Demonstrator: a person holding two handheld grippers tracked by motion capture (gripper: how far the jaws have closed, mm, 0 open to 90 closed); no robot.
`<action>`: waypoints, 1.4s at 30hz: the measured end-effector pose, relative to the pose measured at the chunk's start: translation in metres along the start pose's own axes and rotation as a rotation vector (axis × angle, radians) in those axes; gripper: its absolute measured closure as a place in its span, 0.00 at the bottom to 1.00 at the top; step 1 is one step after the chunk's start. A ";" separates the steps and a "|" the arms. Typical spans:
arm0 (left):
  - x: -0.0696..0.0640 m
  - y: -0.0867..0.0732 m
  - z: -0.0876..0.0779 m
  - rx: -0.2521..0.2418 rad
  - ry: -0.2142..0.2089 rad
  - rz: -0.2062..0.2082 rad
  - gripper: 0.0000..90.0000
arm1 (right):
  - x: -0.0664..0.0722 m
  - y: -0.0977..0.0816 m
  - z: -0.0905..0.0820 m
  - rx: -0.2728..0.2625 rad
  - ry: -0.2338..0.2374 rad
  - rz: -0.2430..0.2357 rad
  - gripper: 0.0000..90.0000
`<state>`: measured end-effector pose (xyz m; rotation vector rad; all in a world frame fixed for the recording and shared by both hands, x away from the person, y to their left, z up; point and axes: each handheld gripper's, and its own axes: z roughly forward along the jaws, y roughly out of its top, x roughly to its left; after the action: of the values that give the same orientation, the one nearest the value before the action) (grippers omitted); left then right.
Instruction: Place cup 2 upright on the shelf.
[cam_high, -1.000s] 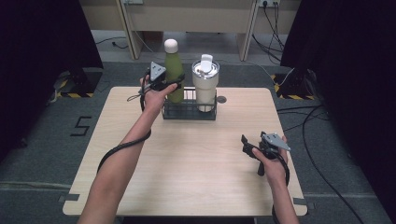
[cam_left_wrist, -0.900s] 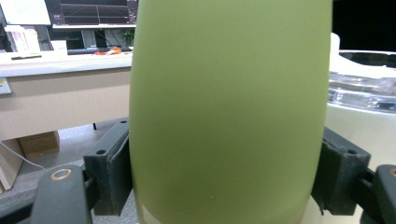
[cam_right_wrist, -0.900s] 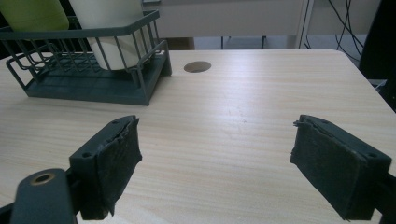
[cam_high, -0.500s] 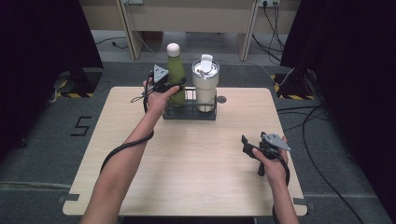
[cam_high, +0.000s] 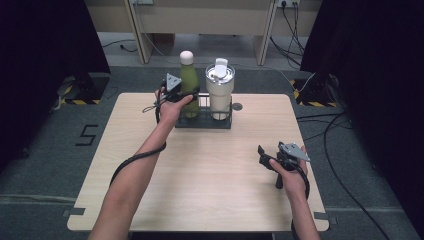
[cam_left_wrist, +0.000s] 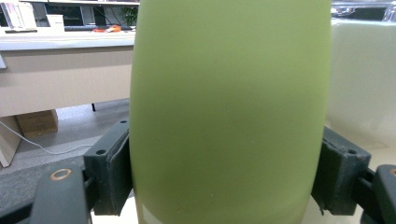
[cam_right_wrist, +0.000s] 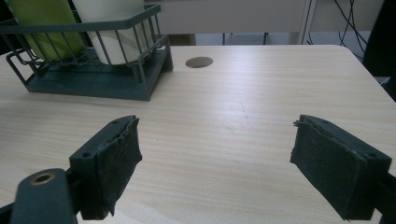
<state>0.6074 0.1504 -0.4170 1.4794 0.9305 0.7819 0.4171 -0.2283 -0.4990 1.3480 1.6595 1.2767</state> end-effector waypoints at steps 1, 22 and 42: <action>0.000 0.000 0.000 -0.001 0.000 0.001 0.23 | 0.000 0.000 0.000 0.000 0.000 -0.004 0.17; -0.003 -0.007 -0.004 0.018 0.009 0.025 0.10 | 0.002 0.000 -0.001 -0.001 0.009 -0.009 0.17; -0.004 0.000 -0.028 0.007 0.003 0.079 0.07 | 0.005 0.000 0.000 0.010 0.014 -0.018 0.17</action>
<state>0.5811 0.1593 -0.4136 1.5291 0.8825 0.8396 0.4156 -0.2237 -0.4986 1.3300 1.6854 1.2717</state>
